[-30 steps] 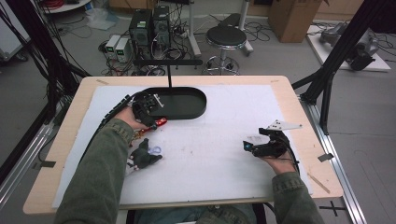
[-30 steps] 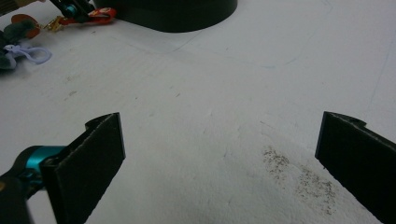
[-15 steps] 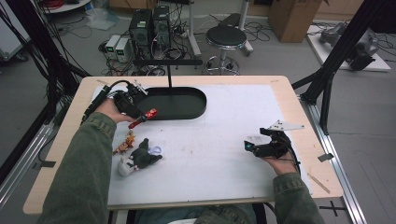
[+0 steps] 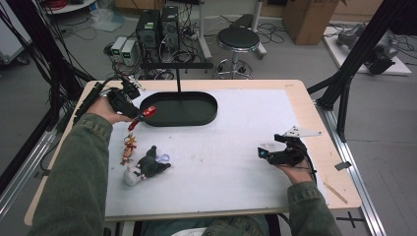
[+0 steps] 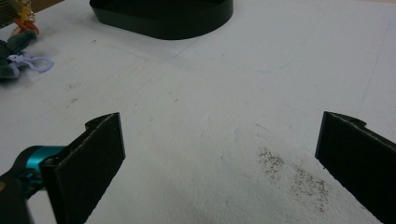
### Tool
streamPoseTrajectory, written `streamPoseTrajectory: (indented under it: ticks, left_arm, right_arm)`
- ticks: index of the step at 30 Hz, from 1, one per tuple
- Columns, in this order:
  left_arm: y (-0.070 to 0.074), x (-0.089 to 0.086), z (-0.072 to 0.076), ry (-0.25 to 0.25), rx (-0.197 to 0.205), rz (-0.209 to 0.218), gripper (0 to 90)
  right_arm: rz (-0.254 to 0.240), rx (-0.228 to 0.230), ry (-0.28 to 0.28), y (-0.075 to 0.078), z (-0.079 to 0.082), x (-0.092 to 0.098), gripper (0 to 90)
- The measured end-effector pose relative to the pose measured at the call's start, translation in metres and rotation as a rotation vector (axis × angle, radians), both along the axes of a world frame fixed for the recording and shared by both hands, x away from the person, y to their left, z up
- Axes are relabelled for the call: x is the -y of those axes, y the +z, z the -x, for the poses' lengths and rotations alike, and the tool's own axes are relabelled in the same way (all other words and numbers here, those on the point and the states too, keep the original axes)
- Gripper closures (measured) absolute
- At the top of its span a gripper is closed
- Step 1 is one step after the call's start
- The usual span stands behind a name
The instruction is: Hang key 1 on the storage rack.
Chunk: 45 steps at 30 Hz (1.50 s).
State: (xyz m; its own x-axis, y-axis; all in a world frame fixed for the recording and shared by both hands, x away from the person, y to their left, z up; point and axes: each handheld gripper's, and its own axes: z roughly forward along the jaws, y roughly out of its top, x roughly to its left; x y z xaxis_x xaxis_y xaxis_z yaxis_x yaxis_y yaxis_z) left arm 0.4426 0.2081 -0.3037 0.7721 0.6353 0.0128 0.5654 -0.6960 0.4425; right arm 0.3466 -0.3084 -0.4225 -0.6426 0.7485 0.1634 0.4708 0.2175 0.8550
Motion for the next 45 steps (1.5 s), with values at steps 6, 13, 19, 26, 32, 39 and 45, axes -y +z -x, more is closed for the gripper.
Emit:
streamPoseTrajectory:
  ticks: [6,13,19,26,32,39,45]
  left_arm:
    - [0.023,0.001,0.001,0.010,0.053,-0.007,74.9]
    - [0.051,0.004,-0.004,0.009,0.102,-0.004,74.9]
    - [0.074,0.015,-0.010,-0.014,0.138,0.008,74.9]
    - [0.095,0.017,-0.025,-0.004,0.160,0.011,74.9]
    - [0.113,0.023,-0.039,0.008,0.200,0.022,74.9]
    - [0.120,0.030,-0.056,0.002,0.181,0.047,74.8]
    - [0.126,0.031,-0.063,0.020,0.199,0.053,74.8]
  right_arm:
    - [-0.002,0.004,-0.005,0.001,0.000,0.001,0.4]
    - [-0.002,0.010,-0.001,0.000,0.000,0.000,0.4]
    - [-0.003,0.010,0.008,0.000,0.000,-0.001,0.4]
    - [-0.009,0.011,0.006,0.001,0.001,0.000,0.4]
    - [-0.008,0.005,0.008,0.000,0.001,0.000,0.4]
    - [-0.010,0.004,-0.001,0.000,0.000,0.001,0.4]
    - [-0.014,0.003,-0.011,-0.001,0.001,0.006,0.4]
